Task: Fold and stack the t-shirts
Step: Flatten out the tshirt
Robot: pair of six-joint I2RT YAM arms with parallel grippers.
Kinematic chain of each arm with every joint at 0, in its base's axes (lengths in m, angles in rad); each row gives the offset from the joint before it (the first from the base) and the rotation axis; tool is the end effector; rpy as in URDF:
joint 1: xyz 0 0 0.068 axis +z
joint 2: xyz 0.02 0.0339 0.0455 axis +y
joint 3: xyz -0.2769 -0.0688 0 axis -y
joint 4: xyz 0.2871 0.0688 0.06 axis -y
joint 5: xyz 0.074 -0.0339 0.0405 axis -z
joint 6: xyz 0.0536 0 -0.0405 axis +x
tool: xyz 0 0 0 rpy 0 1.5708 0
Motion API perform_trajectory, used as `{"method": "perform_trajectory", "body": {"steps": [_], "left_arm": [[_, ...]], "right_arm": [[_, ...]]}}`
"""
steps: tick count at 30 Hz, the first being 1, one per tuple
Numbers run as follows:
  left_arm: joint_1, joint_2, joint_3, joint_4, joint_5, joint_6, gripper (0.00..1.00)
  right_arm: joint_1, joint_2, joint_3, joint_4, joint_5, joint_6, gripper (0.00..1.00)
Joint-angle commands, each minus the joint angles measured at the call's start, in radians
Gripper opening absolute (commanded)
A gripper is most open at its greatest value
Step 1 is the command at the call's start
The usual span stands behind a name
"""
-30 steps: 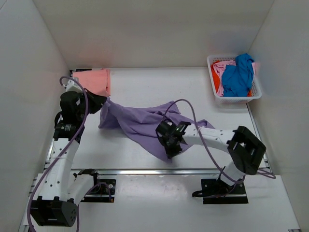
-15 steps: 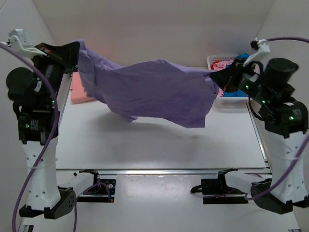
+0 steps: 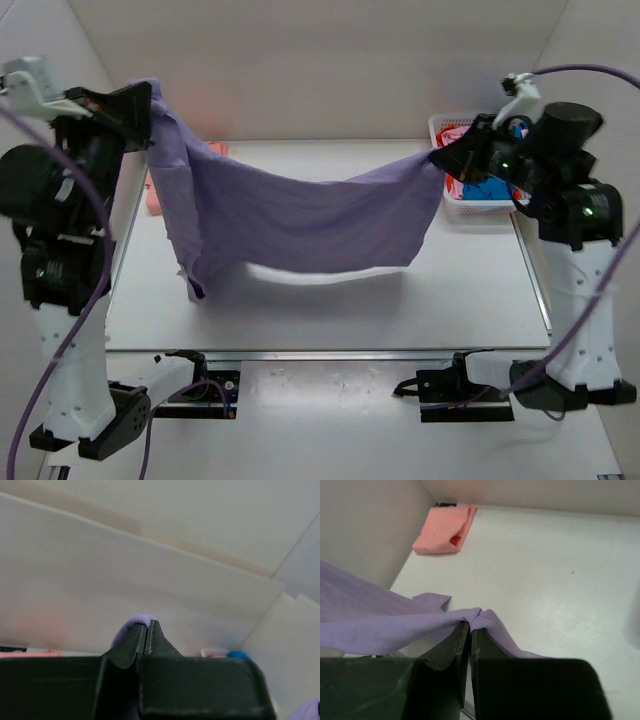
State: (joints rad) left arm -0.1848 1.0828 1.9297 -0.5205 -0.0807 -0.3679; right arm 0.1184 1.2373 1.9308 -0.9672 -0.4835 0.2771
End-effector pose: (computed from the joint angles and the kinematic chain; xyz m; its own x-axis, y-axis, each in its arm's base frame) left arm 0.1542 -0.0244 0.6538 0.2552 -0.4124 -0.8745 0.2142 0.9061 -0.3648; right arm 0.2242 0.0518 0.5720 -0.4084 0.1953 -0.8917 -0.4547 0.8035 0.3842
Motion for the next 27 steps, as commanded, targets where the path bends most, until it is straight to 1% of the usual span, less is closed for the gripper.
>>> {"method": "perform_trajectory", "body": {"steps": [1, 2, 4, 6, 8, 9, 10, 11, 12, 13, 14, 15, 16, 17, 18, 21, 22, 23, 24, 25, 27], "left_arm": [[0.079, 0.118, -0.118, -0.021, 0.155, 0.018, 0.00], [0.085, 0.132, -0.138, -0.009, 0.191, 0.018, 0.00], [0.113, 0.208, -0.204, -0.001, 0.275, 0.027, 0.00], [0.111, 0.280, -0.202, -0.029, 0.306, 0.052, 0.00], [0.113, 0.371, -0.155, -0.073, 0.312, 0.078, 0.00], [0.120, 0.428, -0.102, -0.097, 0.312, 0.090, 0.00], [0.128, 0.474, -0.040, -0.102, 0.308, 0.096, 0.00], [0.134, 0.511, -0.005, -0.113, 0.314, 0.095, 0.00], [0.142, 0.528, 0.085, -0.136, 0.315, 0.096, 0.00], [0.154, 0.551, 0.185, -0.142, 0.308, 0.102, 0.00], [0.168, 0.574, 0.239, -0.159, 0.308, 0.109, 0.00], [0.174, 0.583, 0.350, -0.185, 0.315, 0.110, 0.00], [0.182, 0.575, 0.403, -0.178, 0.317, 0.103, 0.00], [0.221, 0.527, 0.388, -0.129, 0.315, 0.103, 0.00], [0.222, 0.504, 0.349, -0.092, 0.315, 0.093, 0.00], [0.196, 0.422, 0.305, -0.093, 0.302, 0.118, 0.00], [0.199, 0.393, 0.251, -0.099, 0.314, 0.113, 0.00], [0.153, 0.344, 0.156, -0.102, 0.323, 0.122, 0.00], [0.136, 0.282, 0.088, -0.099, 0.320, 0.127, 0.00], [0.125, 0.251, -0.058, -0.093, 0.314, 0.132, 0.00], [0.111, 0.101, -0.370, -0.067, 0.320, 0.113, 0.00]], "right_arm": [[0.018, 0.094, -0.087, 0.070, 0.034, -0.032, 0.00], [0.023, 0.108, -0.095, 0.082, 0.045, -0.041, 0.00], [0.020, 0.180, -0.115, 0.105, 0.057, -0.053, 0.00], [0.014, 0.257, -0.092, 0.127, 0.088, -0.078, 0.00], [0.018, 0.377, -0.032, 0.119, 0.118, -0.105, 0.00], [0.020, 0.414, 0.058, 0.087, 0.150, -0.127, 0.00], [0.027, 0.488, 0.177, 0.072, 0.166, -0.136, 0.00], [0.047, 0.555, 0.251, 0.023, 0.209, -0.150, 0.00], [0.026, 0.562, 0.319, 0.053, 0.200, -0.138, 0.00], [0.027, 0.539, 0.326, 0.103, 0.166, -0.115, 0.00], [0.014, 0.521, 0.341, 0.116, 0.172, -0.105, 0.00], [0.004, 0.513, 0.379, 0.125, 0.206, -0.093, 0.00], [0.000, 0.498, 0.411, 0.137, 0.201, -0.090, 0.00], [-0.011, 0.472, 0.413, 0.148, 0.197, -0.078, 0.00], [-0.029, 0.458, 0.395, 0.169, 0.162, -0.064, 0.00], [-0.092, 0.387, 0.269, 0.209, 0.089, -0.056, 0.00], [-0.088, 0.383, 0.211, 0.194, 0.098, -0.070, 0.00], [-0.098, 0.376, 0.139, 0.180, 0.103, -0.082, 0.00], [-0.102, 0.366, 0.088, 0.174, 0.111, -0.099, 0.00], [-0.095, 0.344, -0.009, 0.174, 0.112, -0.108, 0.00], [-0.077, 0.291, -0.267, 0.185, 0.123, -0.111, 0.00]]}}
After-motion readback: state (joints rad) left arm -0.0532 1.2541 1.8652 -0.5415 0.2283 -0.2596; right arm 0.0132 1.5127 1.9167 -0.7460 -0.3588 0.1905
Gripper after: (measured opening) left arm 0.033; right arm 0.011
